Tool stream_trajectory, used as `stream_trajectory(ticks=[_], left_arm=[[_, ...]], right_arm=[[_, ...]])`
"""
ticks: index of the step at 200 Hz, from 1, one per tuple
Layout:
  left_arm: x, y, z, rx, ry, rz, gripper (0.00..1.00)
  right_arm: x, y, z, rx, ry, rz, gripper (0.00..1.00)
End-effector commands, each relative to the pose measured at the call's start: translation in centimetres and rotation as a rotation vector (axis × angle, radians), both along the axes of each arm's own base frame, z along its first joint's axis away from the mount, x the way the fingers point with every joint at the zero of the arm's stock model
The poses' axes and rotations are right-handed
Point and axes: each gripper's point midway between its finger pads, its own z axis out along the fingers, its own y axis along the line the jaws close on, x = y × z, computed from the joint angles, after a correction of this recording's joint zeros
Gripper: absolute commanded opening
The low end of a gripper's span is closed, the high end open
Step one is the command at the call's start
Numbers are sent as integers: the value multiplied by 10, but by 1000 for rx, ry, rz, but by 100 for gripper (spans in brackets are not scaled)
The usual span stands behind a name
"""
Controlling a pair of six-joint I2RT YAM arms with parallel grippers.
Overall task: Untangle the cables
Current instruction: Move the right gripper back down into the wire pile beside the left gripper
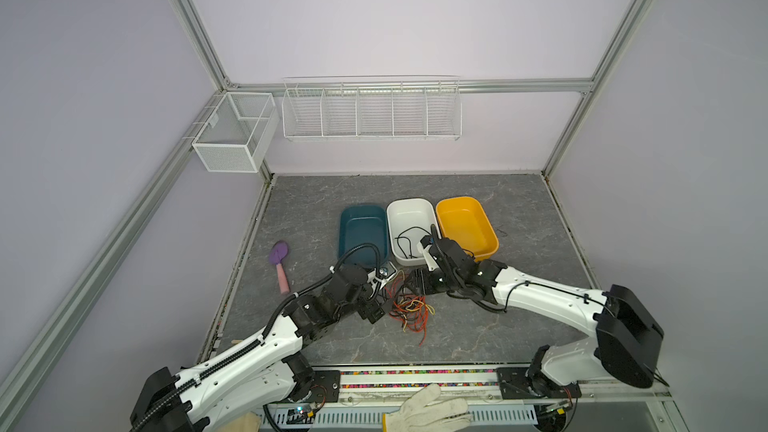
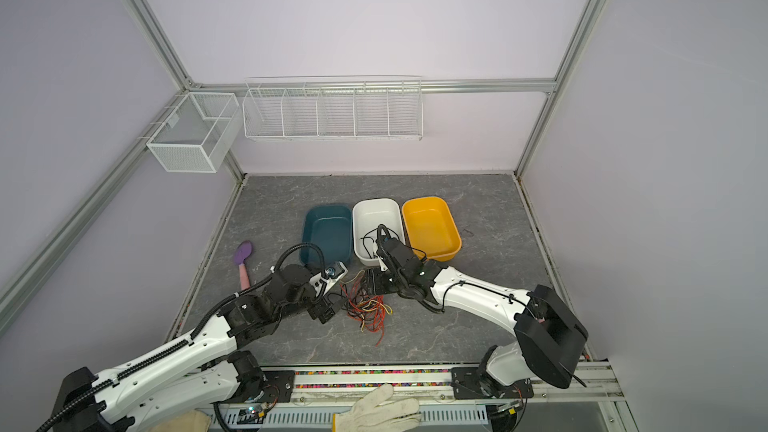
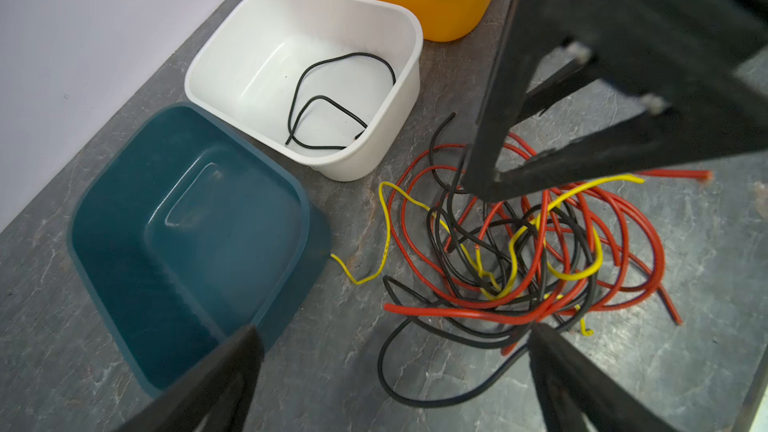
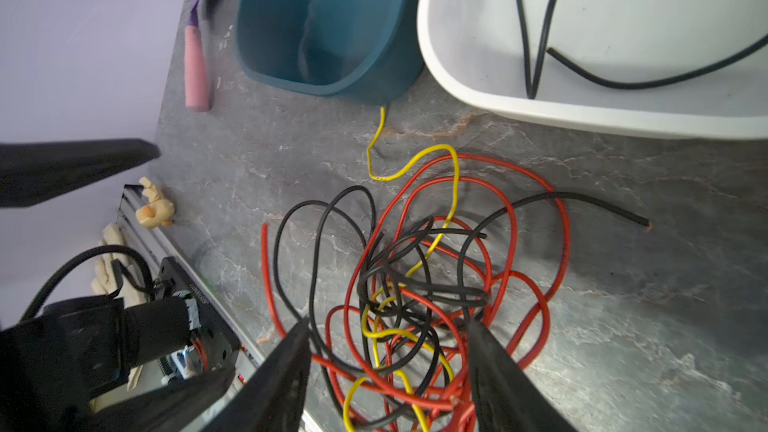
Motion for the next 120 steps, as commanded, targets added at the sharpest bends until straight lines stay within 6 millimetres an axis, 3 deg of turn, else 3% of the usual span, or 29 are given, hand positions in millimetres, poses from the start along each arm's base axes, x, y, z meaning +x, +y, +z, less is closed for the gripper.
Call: stream_trajectory(ticks=[1,120], left_arm=[[-6,-6,2,8,19,-43,99],[-19,-9,-13,36,51,-116,100]], right_arm=[[6,1,-11,-14,47,-110,62],[21,1,-36,-97,48,-204,54]])
